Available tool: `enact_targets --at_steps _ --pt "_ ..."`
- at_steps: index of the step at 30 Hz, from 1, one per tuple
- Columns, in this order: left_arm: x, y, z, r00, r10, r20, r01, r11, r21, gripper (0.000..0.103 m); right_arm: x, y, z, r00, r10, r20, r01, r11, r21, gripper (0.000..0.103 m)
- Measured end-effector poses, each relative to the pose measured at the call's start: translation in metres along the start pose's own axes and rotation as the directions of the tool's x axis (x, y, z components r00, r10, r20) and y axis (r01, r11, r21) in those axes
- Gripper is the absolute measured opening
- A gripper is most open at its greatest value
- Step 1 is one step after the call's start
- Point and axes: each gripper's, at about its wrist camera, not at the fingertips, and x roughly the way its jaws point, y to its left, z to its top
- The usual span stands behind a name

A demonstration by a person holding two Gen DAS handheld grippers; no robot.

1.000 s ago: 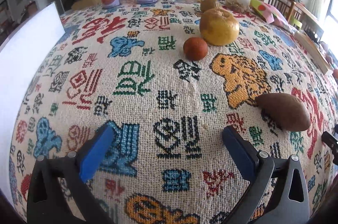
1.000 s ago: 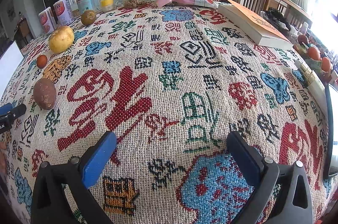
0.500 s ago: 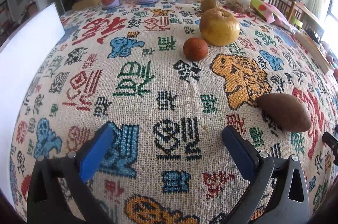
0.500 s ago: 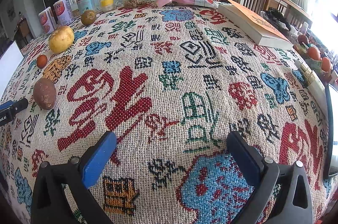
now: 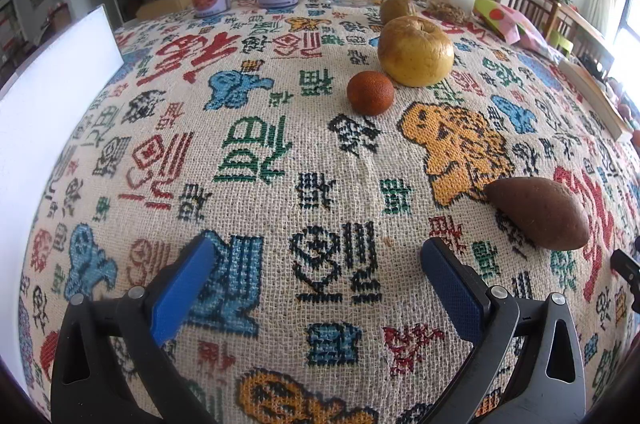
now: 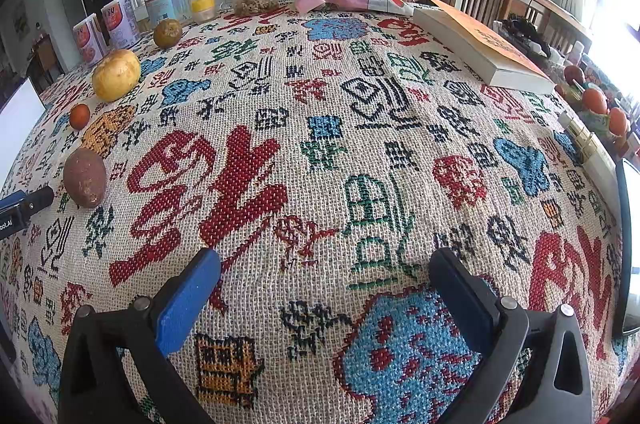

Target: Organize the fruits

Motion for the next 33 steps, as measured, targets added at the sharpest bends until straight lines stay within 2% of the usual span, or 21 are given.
enact_targets --at_steps 33 --pt "0.0000 -0.0003 0.0002 1.000 0.000 0.000 0.000 1.000 0.001 0.103 0.0002 -0.0003 0.0000 1.000 0.000 0.000 0.000 1.000 0.001 0.103"
